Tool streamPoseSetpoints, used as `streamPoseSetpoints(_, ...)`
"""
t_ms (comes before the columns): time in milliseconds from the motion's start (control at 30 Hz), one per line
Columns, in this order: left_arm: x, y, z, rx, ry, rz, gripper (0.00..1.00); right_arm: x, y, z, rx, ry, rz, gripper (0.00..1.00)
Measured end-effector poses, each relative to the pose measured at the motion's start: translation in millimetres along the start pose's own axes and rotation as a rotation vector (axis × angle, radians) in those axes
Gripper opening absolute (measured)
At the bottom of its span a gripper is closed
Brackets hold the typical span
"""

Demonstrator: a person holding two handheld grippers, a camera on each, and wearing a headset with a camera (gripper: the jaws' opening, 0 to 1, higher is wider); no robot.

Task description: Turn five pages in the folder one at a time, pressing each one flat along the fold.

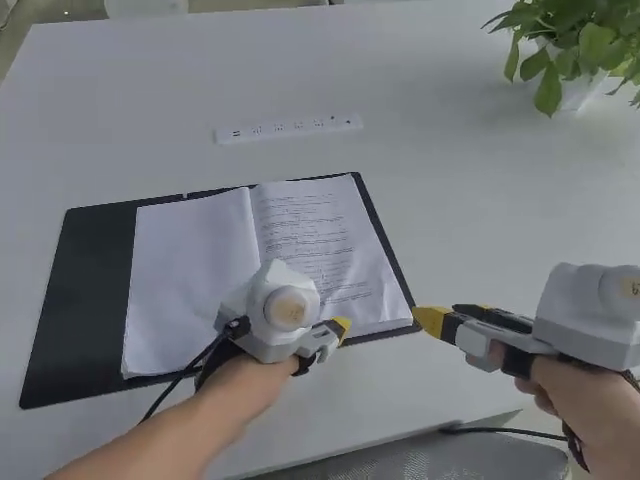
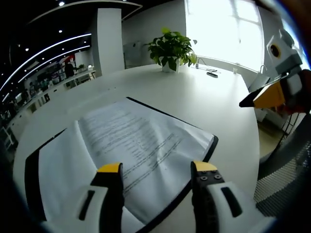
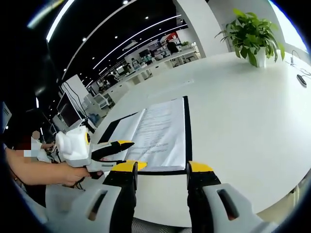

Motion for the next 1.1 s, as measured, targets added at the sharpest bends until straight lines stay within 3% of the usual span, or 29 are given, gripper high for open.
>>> streamPoseSetpoints(300,1.0,-17.7,7.1,-0.033,0.007,-0.007,0.52,1.9,-14.8,-1.7,-0.013,0.014,0.018,0.39)
streamPoseSetpoints(733,2.6,-19.2,7.5,-0.023,-0.015,-0.038,0.50,0.4,-35.7,-8.2,-0.027,0.031,0.045,0.38)
streamPoseSetpoints(967,2.6,-21.4,-0.6,0.003,-0.025,-0.063,0.29,-0.7,-41.5,-9.4,-0.036,0.029,0.045,0.38)
streamPoseSetpoints(1100,2.7,-21.1,1.6,-0.004,-0.020,-0.074,0.27,-0.1,-44.3,-10.1,-0.039,0.028,0.045,0.38)
Point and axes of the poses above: the centre of the closed fingertips' face, and the gripper's own axes: y roughly backward along the fingers, z roughly to its left, x roughly out of its underside, the point moved 2 cm from there along y, roughly backward along the fingers, and after that the axes turned 8 degrees about x, right-handed, at the moved point
